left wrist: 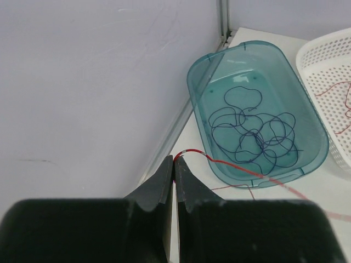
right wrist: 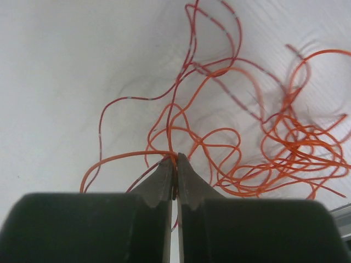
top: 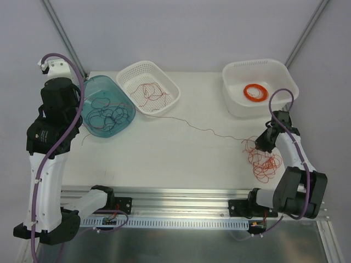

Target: Untangle the cables

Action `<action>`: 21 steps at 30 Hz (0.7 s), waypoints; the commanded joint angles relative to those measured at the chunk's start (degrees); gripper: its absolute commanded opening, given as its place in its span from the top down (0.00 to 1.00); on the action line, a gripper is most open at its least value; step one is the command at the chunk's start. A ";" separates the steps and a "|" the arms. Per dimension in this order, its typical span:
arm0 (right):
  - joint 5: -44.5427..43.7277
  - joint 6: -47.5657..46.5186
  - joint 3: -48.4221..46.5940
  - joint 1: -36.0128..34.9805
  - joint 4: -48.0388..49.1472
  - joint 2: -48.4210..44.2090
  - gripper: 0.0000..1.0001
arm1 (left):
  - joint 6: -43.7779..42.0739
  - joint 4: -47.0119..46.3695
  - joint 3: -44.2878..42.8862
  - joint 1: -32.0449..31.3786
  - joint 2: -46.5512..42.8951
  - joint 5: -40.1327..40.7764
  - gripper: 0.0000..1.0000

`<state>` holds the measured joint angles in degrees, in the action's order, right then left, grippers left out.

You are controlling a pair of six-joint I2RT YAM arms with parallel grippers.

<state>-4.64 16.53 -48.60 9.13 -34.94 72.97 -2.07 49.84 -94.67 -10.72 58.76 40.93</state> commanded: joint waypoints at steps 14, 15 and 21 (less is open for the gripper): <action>10.45 0.43 -0.79 -1.45 2.68 4.11 0.91 | 3.56 -2.03 7.72 1.23 -2.95 -28.75 1.00; 10.36 -0.35 -1.32 -3.04 2.42 4.37 0.91 | 4.17 -2.90 9.23 1.23 -2.95 -38.72 1.00; 9.74 -1.59 -2.82 -13.42 2.77 4.46 0.92 | 12.59 -14.93 28.38 -0.43 -3.65 -61.83 1.00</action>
<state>5.02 16.56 -49.25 -1.08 -32.18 77.62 4.38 42.59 -74.30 -10.11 54.98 -3.01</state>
